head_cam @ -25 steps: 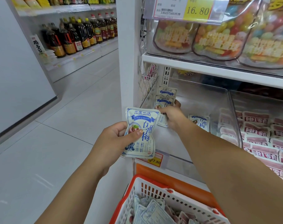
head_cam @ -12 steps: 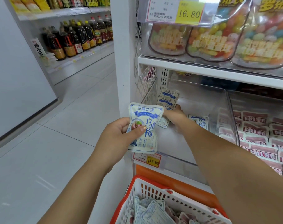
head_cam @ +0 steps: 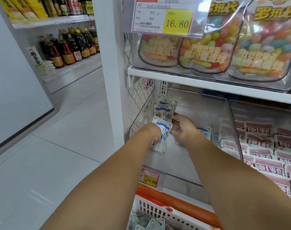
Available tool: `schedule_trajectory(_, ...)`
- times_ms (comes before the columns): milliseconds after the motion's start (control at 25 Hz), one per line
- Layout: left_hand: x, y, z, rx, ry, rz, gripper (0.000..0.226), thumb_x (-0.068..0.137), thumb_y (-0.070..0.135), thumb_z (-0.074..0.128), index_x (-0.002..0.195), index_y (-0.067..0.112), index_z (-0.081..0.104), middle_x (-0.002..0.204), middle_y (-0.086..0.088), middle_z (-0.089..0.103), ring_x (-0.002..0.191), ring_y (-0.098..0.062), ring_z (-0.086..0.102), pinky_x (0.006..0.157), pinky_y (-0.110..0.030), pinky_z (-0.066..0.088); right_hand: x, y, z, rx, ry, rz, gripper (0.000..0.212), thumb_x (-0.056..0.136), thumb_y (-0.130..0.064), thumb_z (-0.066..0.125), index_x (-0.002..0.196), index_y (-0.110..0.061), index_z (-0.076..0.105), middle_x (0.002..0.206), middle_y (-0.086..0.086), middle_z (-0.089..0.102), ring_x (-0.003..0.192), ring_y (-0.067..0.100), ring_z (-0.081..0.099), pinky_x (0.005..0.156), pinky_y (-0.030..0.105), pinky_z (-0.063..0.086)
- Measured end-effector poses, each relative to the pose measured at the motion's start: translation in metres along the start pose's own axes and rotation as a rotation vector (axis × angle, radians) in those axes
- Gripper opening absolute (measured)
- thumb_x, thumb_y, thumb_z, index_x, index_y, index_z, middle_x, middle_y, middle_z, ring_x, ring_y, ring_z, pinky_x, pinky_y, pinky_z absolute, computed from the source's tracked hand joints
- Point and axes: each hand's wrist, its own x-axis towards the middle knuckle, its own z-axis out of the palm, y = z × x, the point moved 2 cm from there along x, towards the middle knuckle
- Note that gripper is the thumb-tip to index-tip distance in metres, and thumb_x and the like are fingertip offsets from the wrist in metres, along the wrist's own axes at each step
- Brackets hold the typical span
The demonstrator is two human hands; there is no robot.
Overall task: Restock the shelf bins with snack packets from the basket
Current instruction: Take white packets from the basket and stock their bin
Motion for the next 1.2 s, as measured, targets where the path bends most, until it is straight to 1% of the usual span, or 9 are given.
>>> schedule_trajectory(120, 0.010, 0.011, 0.004, -0.038, 0.024, -0.010, 0.034, 0.101, 0.007, 0.041, 0.132, -0.005, 0.050, 0.137, -0.020, 0.053, 0.126, -0.032, 0.052, 0.088, -0.029, 0.044, 0.002, 0.003, -0.001, 0.019, 0.038, -0.001, 0.015, 0.087, -0.004, 0.046, 0.091, -0.008, 0.060, 0.095, 0.013, 0.066, 0.081, 0.024, 0.063, 0.087, 0.039, 0.056)
schedule_trajectory(240, 0.012, 0.011, 0.007, -0.057, 0.077, -0.065, 0.029, 0.099, 0.008, 0.047, 0.125, -0.002, 0.053, 0.129, -0.019, 0.058, 0.119, -0.031, 0.056, 0.092, -0.033, 0.046, 0.009, 0.010, -0.001, -0.335, -0.002, -0.066, 0.050, 0.077, 0.008, 0.058, 0.123, -0.012, 0.059, 0.100, 0.007, 0.068, 0.064, 0.012, 0.063, 0.054, 0.026, 0.053)
schedule_trajectory(320, 0.004, 0.011, 0.007, -0.051, 0.114, -0.048, 0.030, 0.098, 0.013, 0.051, 0.125, 0.000, 0.052, 0.128, -0.017, 0.060, 0.117, -0.031, 0.057, 0.087, -0.032, 0.046, 0.012, 0.014, -0.002, -0.368, 0.013, -0.107, 0.078, 0.073, 0.013, 0.069, 0.142, -0.016, 0.045, 0.109, 0.010, 0.070, 0.083, 0.018, 0.070, 0.070, 0.034, 0.060)
schedule_trajectory(440, -0.009, 0.010, 0.002, -0.020, 0.171, 0.061, 0.035, 0.097, 0.015, 0.050, 0.130, 0.004, 0.049, 0.125, -0.015, 0.060, 0.113, -0.030, 0.059, 0.083, -0.031, 0.046, 0.009, 0.016, -0.001, -0.412, 0.076, -0.201, 0.085, 0.070, 0.011, 0.076, 0.144, -0.012, 0.040, 0.114, 0.014, 0.067, 0.101, 0.028, 0.067, 0.092, 0.047, 0.055)
schedule_trajectory(720, -0.023, -0.009, 0.003, -0.279, -0.038, 0.048, 0.056, 0.096, 0.003, 0.037, 0.146, 0.029, 0.037, 0.132, -0.003, 0.050, 0.116, -0.025, 0.052, 0.103, -0.041, 0.047, -0.008, 0.016, 0.004, -0.529, 0.108, -0.279, 0.080, 0.072, -0.016, 0.085, 0.139, -0.015, 0.041, 0.106, 0.010, 0.063, 0.099, 0.030, 0.066, 0.088, 0.050, 0.055)
schedule_trajectory(840, -0.023, -0.006, 0.004, -0.276, -0.040, 0.068, 0.062, 0.093, 0.000, 0.037, 0.149, 0.025, 0.033, 0.146, -0.007, 0.045, 0.133, -0.029, 0.043, 0.109, -0.041, 0.042, -0.011, 0.012, 0.007, -0.685, 0.162, -0.298, 0.082, 0.073, -0.028, 0.085, 0.139, -0.017, 0.038, 0.122, 0.013, 0.055, 0.108, 0.029, 0.060, 0.092, 0.040, 0.053)
schedule_trajectory(1000, -0.022, -0.007, 0.000, -0.323, -0.008, 0.083, 0.051, 0.095, 0.004, 0.038, 0.144, 0.022, 0.041, 0.139, -0.005, 0.050, 0.117, -0.023, 0.051, 0.102, -0.034, 0.045, -0.017, 0.008, 0.010, -0.978, 0.217, -0.270, 0.082, 0.077, -0.046, 0.078, 0.138, -0.011, 0.035, 0.136, 0.012, 0.042, 0.122, 0.029, 0.050, 0.088, 0.031, 0.043)
schedule_trajectory(1120, -0.025, -0.008, -0.002, -0.352, -0.019, 0.081, 0.052, 0.096, 0.004, 0.037, 0.144, 0.023, 0.041, 0.129, -0.001, 0.055, 0.110, -0.016, 0.054, 0.100, -0.033, 0.046, -0.019, 0.010, 0.010, -1.027, 0.209, -0.202, 0.083, 0.076, -0.054, 0.074, 0.135, -0.010, 0.036, 0.134, 0.013, 0.042, 0.116, 0.031, 0.055, 0.065, 0.021, 0.047)
schedule_trajectory(1200, -0.027, -0.007, -0.001, -0.376, -0.028, 0.087, 0.044, 0.097, 0.002, 0.036, 0.134, 0.021, 0.050, 0.096, 0.009, 0.055, 0.082, -0.006, 0.051, 0.083, -0.029, 0.049, -0.018, 0.013, 0.011, -0.940, 0.181, -0.157, 0.085, 0.073, -0.054, 0.077, 0.134, -0.012, 0.035, 0.132, 0.013, 0.046, 0.109, 0.033, 0.059, 0.042, 0.019, 0.048)
